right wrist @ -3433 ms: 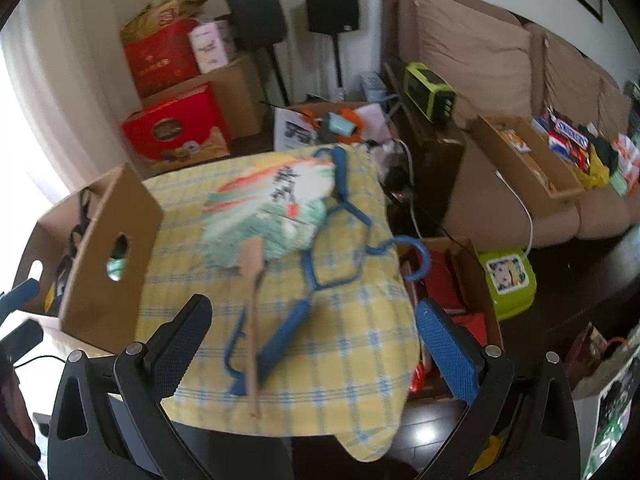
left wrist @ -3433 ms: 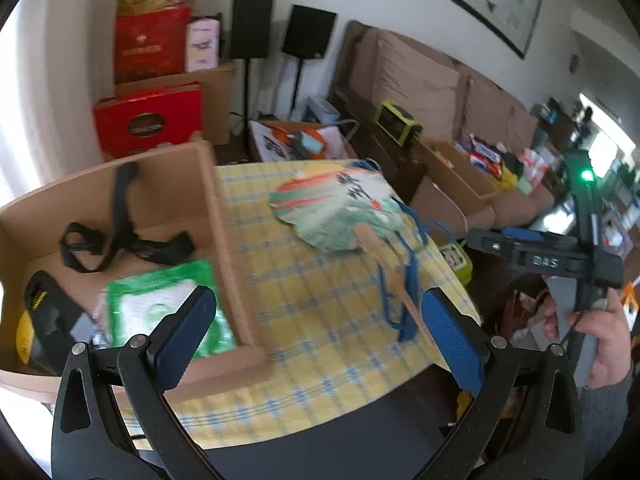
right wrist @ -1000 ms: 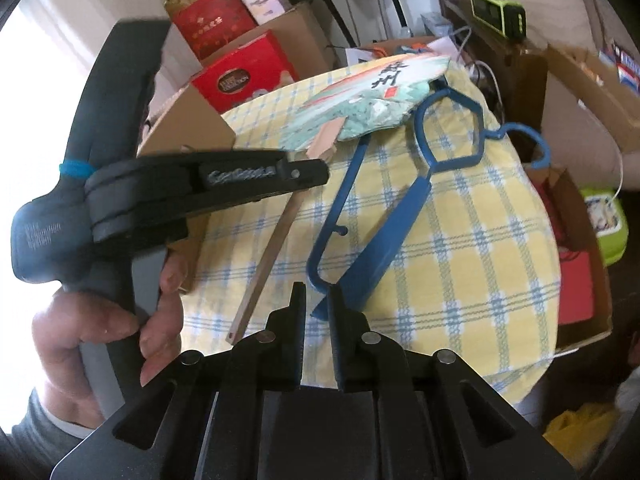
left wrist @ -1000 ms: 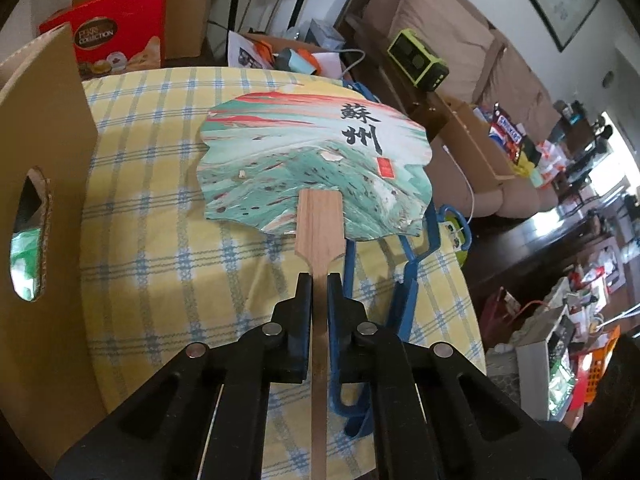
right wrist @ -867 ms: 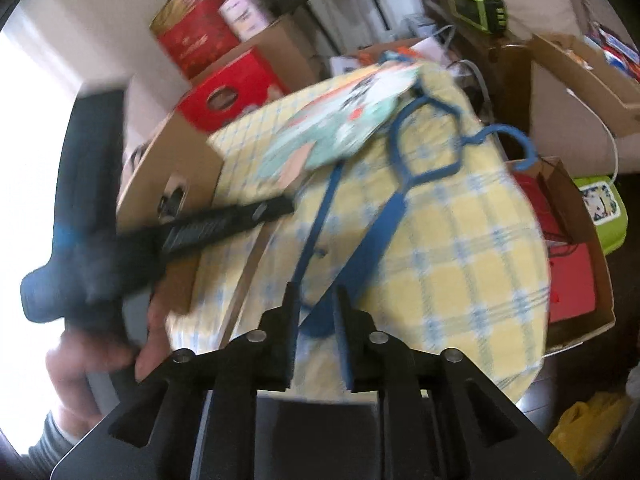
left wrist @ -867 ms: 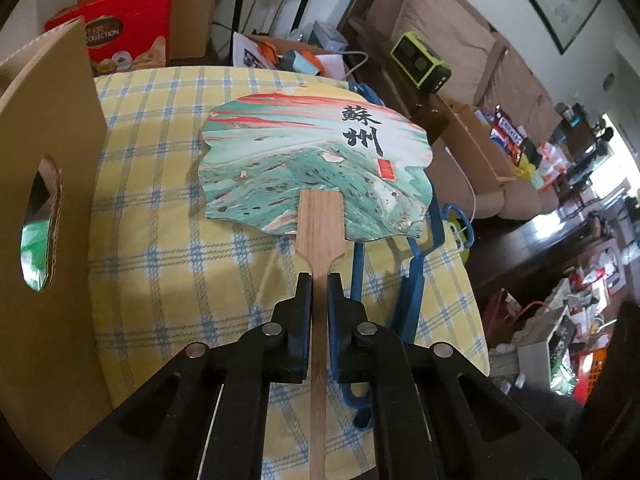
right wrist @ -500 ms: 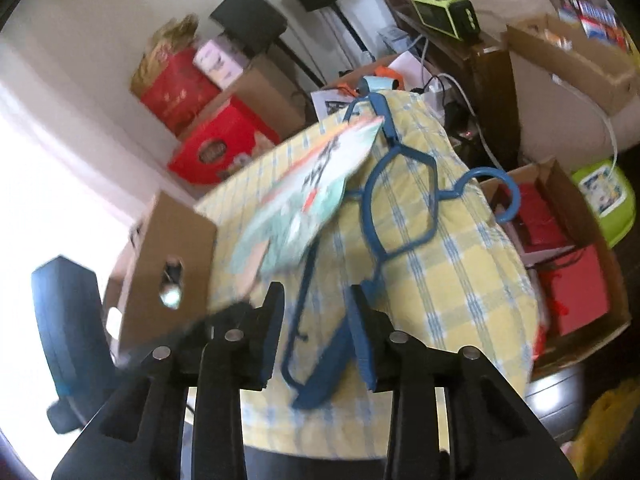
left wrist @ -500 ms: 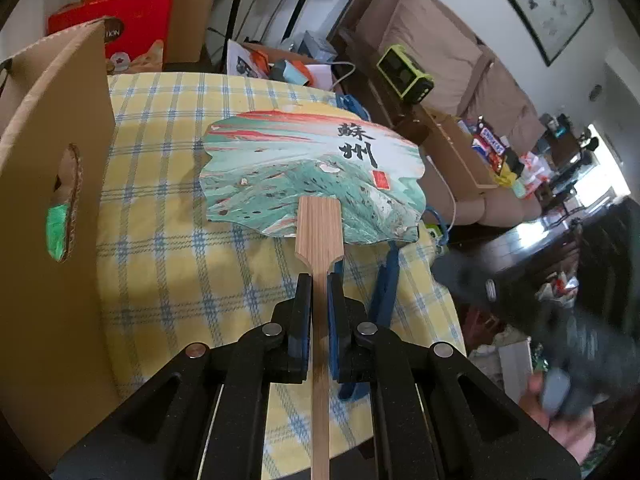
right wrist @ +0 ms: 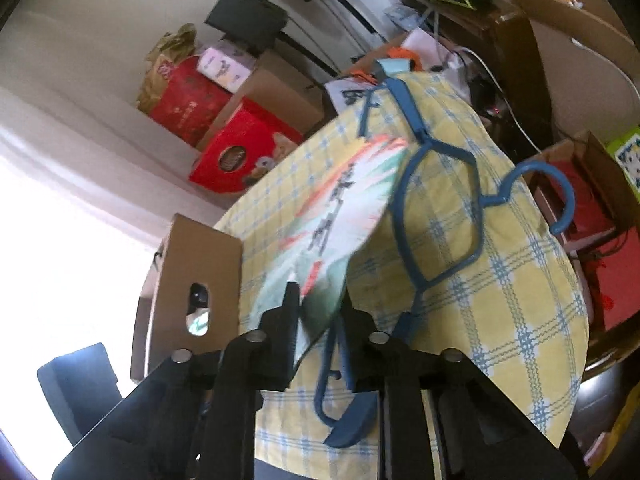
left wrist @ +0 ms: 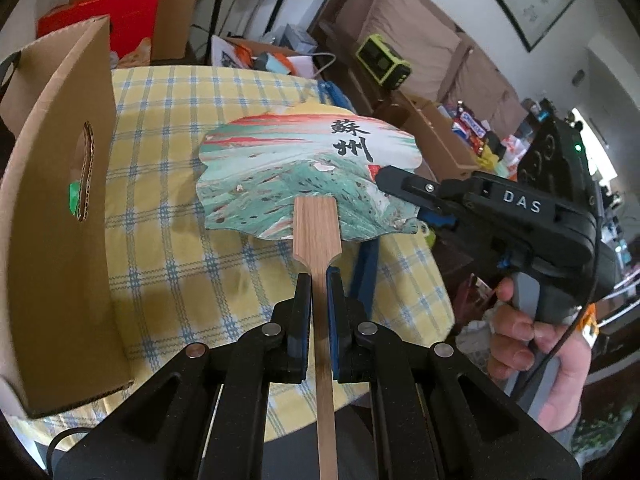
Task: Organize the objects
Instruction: 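Lift the fan by its handle and carry it over the box, then lower the fan into the box and open the left gripper, then withdraw the left gripper from the box toward the blue hanger, then close the left gripper on the hook end of the blue hanger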
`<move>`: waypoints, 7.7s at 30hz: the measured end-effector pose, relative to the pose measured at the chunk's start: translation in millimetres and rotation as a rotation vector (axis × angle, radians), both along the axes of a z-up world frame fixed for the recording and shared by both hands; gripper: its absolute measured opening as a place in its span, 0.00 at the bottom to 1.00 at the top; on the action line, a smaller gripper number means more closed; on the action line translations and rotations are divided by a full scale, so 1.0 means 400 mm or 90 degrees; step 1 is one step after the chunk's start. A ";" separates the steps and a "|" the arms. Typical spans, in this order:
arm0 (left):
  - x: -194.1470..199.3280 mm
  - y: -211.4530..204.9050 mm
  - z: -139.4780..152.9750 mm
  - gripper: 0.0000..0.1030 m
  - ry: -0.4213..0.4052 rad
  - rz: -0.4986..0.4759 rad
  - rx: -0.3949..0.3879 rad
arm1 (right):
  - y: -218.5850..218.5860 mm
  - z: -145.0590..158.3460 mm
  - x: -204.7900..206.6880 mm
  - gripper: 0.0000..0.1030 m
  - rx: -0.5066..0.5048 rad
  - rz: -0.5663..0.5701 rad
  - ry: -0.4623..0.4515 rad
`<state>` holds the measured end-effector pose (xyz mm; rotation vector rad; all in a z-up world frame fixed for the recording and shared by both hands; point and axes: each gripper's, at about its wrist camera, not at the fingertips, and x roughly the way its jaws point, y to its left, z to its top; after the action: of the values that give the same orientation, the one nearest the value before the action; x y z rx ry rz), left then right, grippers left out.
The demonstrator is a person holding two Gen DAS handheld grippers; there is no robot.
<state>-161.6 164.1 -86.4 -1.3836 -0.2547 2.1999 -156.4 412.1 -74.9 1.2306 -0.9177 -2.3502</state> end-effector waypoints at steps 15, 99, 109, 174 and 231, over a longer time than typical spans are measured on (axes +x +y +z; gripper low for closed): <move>0.066 -0.144 0.272 0.07 0.100 -0.054 0.021 | -0.124 0.257 0.066 0.14 0.003 0.066 0.137; -0.126 -0.711 0.008 0.18 -0.053 -0.135 -0.434 | -0.708 0.074 0.058 0.26 0.224 0.280 0.075; -0.142 -0.639 0.003 0.20 -0.038 -0.169 -0.447 | -0.661 0.109 0.067 0.26 0.212 0.266 0.081; 0.170 -0.298 0.271 1.00 0.256 0.082 -0.120 | -0.237 0.161 0.229 0.88 0.385 0.042 0.104; -0.070 0.163 -0.117 0.14 0.020 -0.063 -0.105 | 0.068 -0.105 -0.057 0.14 0.316 -0.114 -0.068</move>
<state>-189.6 229.3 -133.3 -1.4143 0.0070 2.2000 -179.2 439.4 -116.8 1.5193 -0.4999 -2.7863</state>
